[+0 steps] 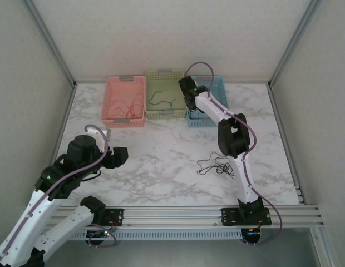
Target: Untangle the cables
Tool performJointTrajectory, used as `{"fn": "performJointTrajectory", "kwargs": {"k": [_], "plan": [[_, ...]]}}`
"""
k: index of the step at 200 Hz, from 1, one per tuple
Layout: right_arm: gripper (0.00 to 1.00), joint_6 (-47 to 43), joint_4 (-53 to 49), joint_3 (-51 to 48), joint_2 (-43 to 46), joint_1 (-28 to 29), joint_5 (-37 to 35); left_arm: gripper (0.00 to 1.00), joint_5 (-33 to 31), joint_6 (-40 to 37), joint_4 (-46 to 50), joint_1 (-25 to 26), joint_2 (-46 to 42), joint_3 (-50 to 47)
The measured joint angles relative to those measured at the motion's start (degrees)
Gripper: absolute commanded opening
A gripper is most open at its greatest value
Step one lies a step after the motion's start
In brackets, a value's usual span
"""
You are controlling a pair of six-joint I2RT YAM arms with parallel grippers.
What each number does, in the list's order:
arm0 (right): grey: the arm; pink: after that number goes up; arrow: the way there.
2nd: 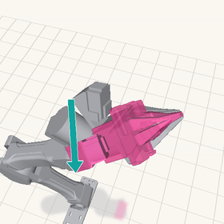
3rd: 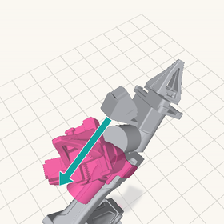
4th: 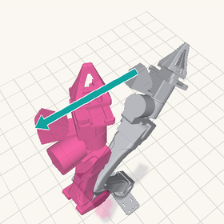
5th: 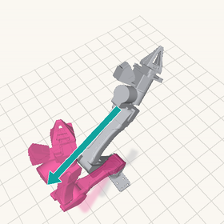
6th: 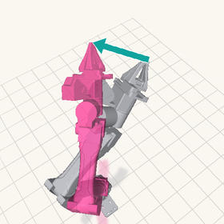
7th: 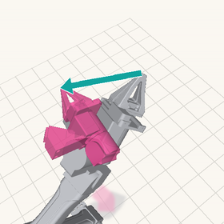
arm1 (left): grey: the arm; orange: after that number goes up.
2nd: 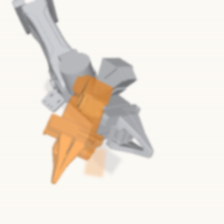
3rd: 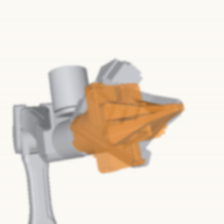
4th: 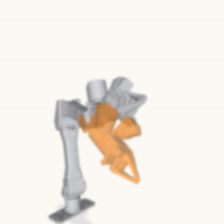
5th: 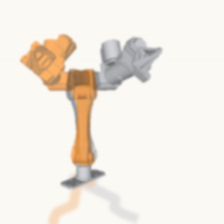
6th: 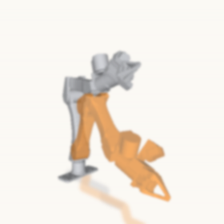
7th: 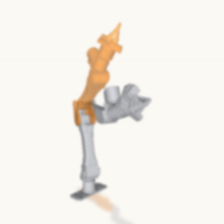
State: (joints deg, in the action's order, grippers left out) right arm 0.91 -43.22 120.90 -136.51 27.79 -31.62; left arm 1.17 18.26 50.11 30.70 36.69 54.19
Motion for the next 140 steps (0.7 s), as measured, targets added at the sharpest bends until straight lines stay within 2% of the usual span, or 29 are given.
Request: {"fn": "performJointTrajectory", "kwargs": {"k": [63,96,118,140], "plan": [[0.0,3.34,-0.81,1.44,-1.51,-2.34,4.66,0.78,-0.02,0.0,-0.09,0.0,0.59,-0.44],[0.23,4.98,-2.1,1.44,-0.33,-2.91,5.99,0.78,-0.02,0.0,-0.09,0.0,0.59,-0.44],[0.29,5.81,-3.41,1.2,2.64,-2.95,6.75,0.78,-0.02,0.0,-0.09,0.0,0.59,-0.44],[0.46,6.6,-4.46,1.01,6.99,-2.95,7.72,0.78,-0.02,0.0,-0.09,0.0,0.59,-0.46]]}}
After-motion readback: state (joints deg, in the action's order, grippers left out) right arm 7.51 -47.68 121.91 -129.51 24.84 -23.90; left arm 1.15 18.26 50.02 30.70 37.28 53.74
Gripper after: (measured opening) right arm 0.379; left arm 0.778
